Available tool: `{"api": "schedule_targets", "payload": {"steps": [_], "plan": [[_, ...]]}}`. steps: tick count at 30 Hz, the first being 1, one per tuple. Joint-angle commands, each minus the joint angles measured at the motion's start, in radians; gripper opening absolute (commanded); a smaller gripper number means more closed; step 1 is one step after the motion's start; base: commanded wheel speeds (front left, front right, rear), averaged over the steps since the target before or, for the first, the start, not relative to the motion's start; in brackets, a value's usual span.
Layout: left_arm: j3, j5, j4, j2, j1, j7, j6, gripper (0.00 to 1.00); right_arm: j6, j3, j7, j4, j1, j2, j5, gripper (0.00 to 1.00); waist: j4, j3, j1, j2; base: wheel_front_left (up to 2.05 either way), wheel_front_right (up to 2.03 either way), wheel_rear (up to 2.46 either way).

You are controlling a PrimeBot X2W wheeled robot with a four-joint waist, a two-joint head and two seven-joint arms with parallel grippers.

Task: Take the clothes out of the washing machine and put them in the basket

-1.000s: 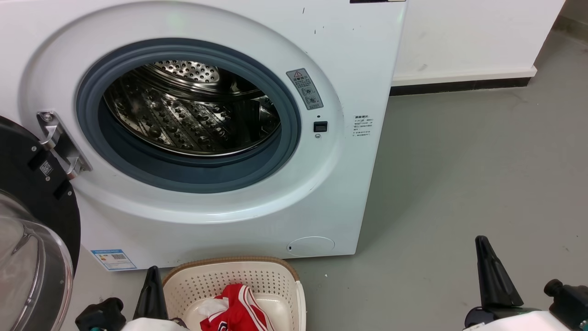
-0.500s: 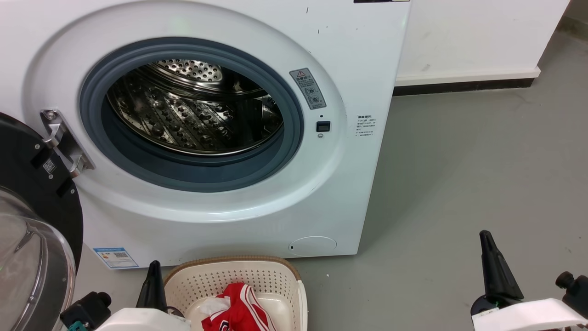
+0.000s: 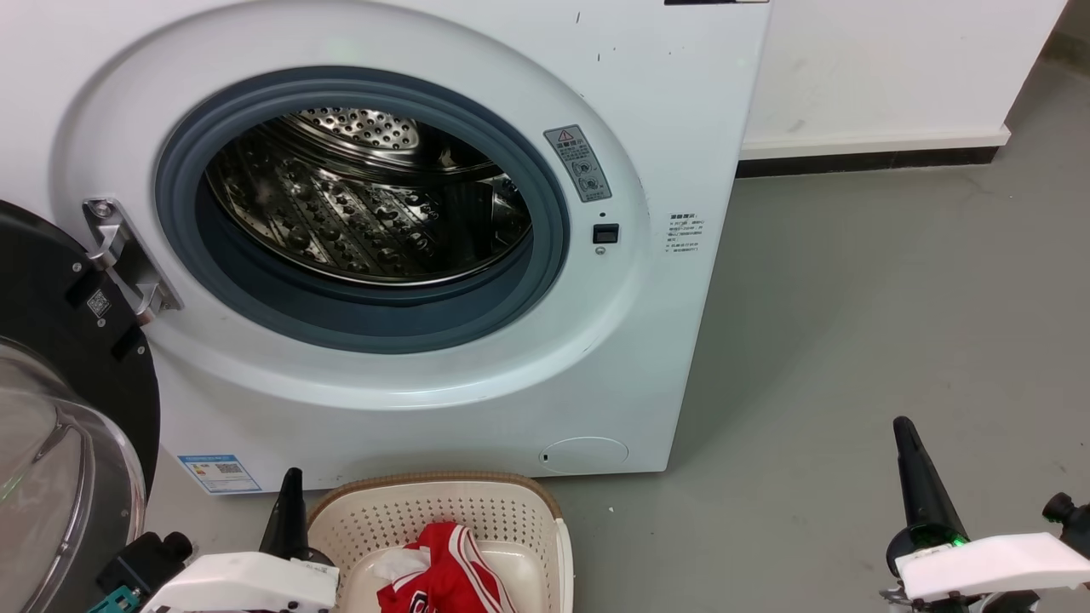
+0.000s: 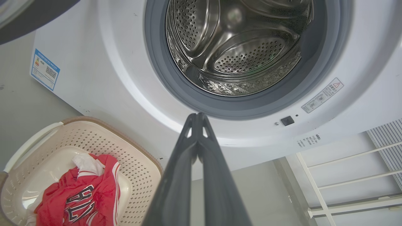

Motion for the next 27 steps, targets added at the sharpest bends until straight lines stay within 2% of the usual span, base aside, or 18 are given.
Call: {"api": "schedule_targets", "payload": {"steps": [1, 27], "plan": [[0.004, -0.024, -0.007, 0.002, -0.023, 0.005, -0.007, 0.00, 0.000, -0.004, 0.006, -0.003, -0.024, -0.007, 0.025, 0.00, 0.000, 0.000, 0.0000, 0.0000, 0.00, 0.00, 0.00], [0.027, -0.318, 0.022, 0.003, -0.072, 0.077, -0.052, 0.00, 0.000, -0.029, 0.078, 0.061, -0.079, -0.008, 0.317, 0.00, 0.014, 0.002, 0.0000, 0.0000, 0.00, 0.00, 0.00]]}}
